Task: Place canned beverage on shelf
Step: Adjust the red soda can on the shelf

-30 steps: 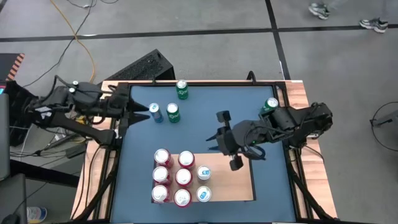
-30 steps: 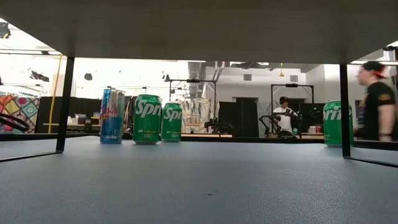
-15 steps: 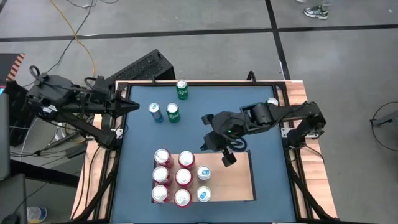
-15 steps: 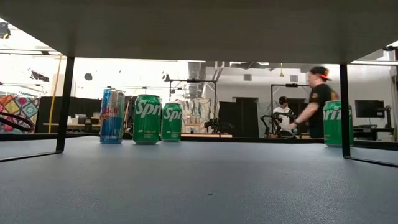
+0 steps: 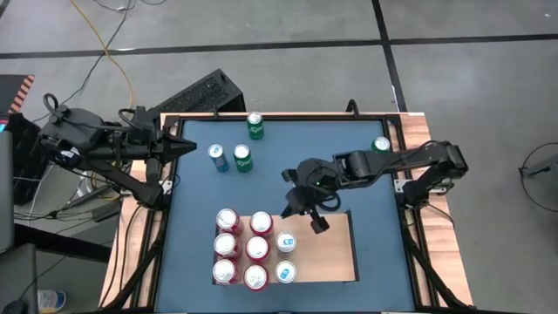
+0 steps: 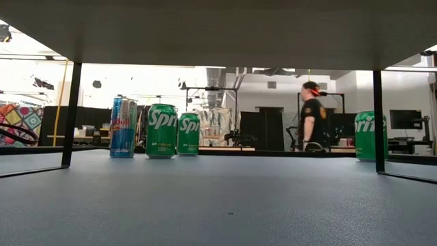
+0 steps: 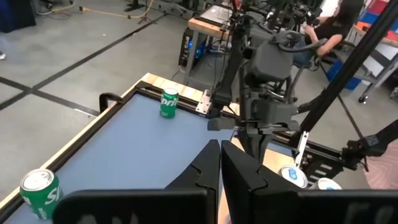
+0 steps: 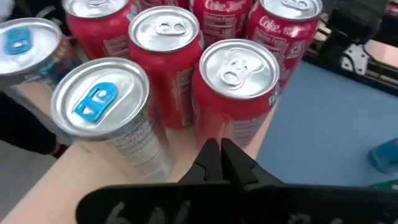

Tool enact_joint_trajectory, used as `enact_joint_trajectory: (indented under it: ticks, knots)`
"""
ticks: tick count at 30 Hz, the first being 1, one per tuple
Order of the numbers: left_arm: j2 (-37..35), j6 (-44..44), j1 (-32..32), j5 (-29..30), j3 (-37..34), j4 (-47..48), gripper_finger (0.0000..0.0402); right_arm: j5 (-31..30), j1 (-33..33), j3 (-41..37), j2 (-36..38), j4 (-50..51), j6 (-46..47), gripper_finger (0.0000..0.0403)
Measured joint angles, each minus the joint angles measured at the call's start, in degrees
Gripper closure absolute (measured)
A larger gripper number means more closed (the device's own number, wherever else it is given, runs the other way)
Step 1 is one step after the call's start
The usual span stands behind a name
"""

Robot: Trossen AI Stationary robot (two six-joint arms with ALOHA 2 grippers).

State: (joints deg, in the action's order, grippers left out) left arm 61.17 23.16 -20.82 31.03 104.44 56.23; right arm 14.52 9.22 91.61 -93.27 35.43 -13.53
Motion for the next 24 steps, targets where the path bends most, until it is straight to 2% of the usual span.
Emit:
enact_joint_trajectory:
  ticks: [3,7,24]
  knots:
    - [0.0,0.3,0.0,0.1,0.0,0.0,0.0401,3.6,-0.7,-2.0,0.1,-3.8,0.1,0.0403]
    - [0.0,0.5,0.0,0.1,0.0,0.0,0.0401,4.7,-0.8,-5.2,0.0,-9.1,1.4,0.0403]
    - [0.0,0.3,0.0,1.4,0.0,0.0,0.0401,5.2,-0.6,-5.8,-0.8,-12.0,1.2,0.0403]
